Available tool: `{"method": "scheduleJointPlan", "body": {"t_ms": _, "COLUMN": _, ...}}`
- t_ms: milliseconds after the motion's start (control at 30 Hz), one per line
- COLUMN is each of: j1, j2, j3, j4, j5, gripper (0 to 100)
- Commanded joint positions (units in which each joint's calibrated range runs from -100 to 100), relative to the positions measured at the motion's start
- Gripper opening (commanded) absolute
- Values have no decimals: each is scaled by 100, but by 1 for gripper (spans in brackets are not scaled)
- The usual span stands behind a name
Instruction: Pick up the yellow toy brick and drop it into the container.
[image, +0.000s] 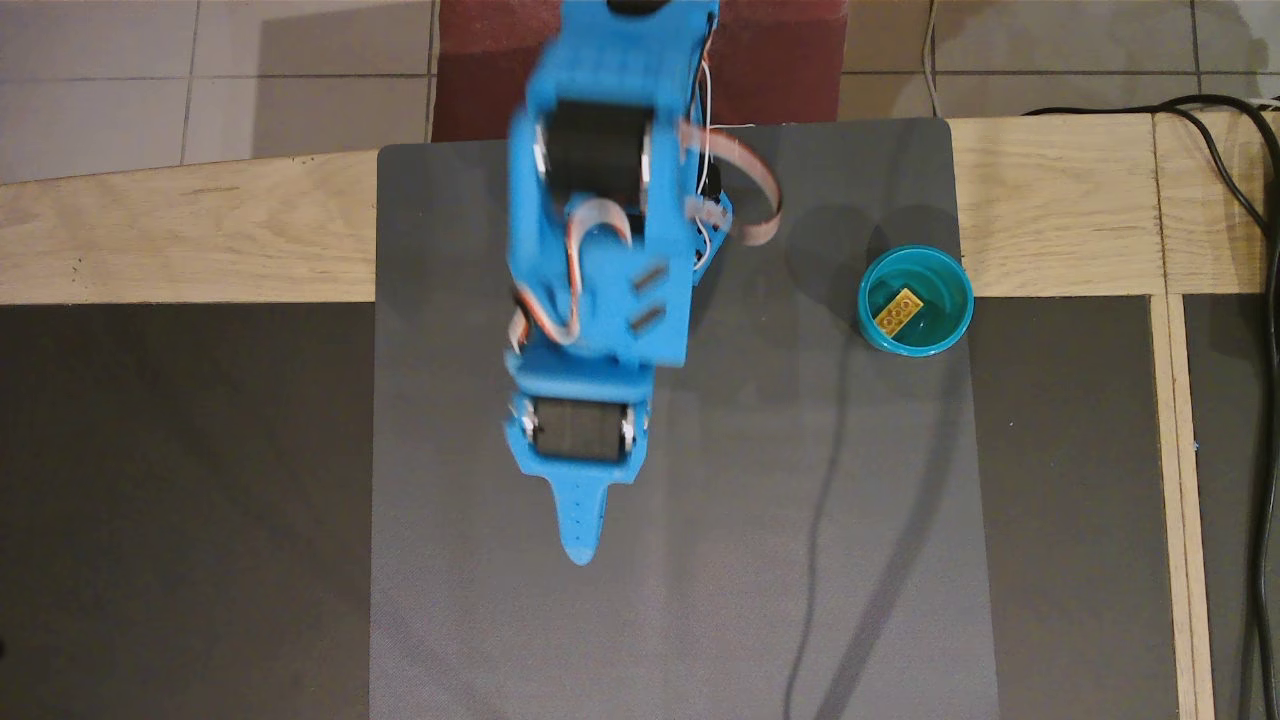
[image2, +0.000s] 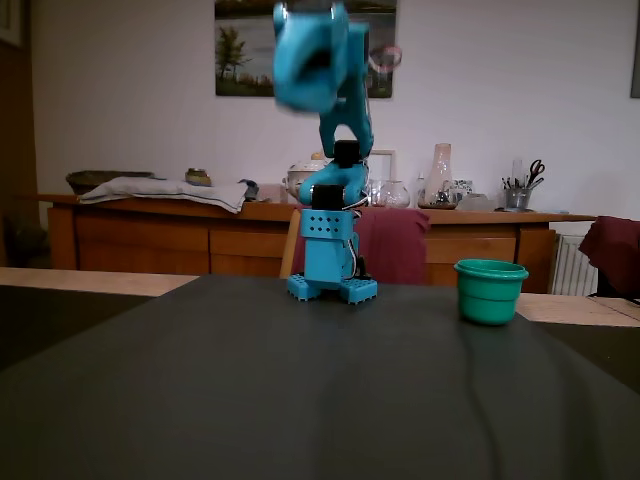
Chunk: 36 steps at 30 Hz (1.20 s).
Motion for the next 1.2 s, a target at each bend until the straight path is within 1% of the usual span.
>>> {"method": "scheduleJointPlan", "body": {"t_ms": 0, "j1": -56, "j2": -665, "j3": 1210, "j4": -616, "j5": 100, "gripper": 0}}
{"method": "scheduleJointPlan", "body": {"t_ms": 267, "j1": -210, "j2": -2166, "j3": 3295, "j4": -1247, "j5": 173, "gripper": 0}}
{"method": "scheduleJointPlan", "body": {"t_ms": 333, "j1": -241, "j2": -2773, "j3": 3936, "j4": -1282, "j5": 309, "gripper": 0}}
{"method": "scheduleJointPlan", "body": {"t_ms": 433, "j1": -373, "j2": -2958, "j3": 4432, "j4": -1291, "j5": 377, "gripper": 0}}
{"method": "scheduleJointPlan", "body": {"t_ms": 600, "j1": -512, "j2": -2891, "j3": 4586, "j4": -1282, "j5": 350, "gripper": 0}}
{"method": "scheduleJointPlan", "body": {"t_ms": 733, "j1": -527, "j2": -2807, "j3": 4658, "j4": -1033, "j5": 340, "gripper": 0}}
{"method": "scheduleJointPlan", "body": {"t_ms": 867, "j1": -527, "j2": -2823, "j3": 4658, "j4": -900, "j5": 183, "gripper": 0}}
{"method": "scheduleJointPlan", "body": {"t_ms": 1167, "j1": -527, "j2": -2857, "j3": 4649, "j4": -847, "j5": 194, "gripper": 0}}
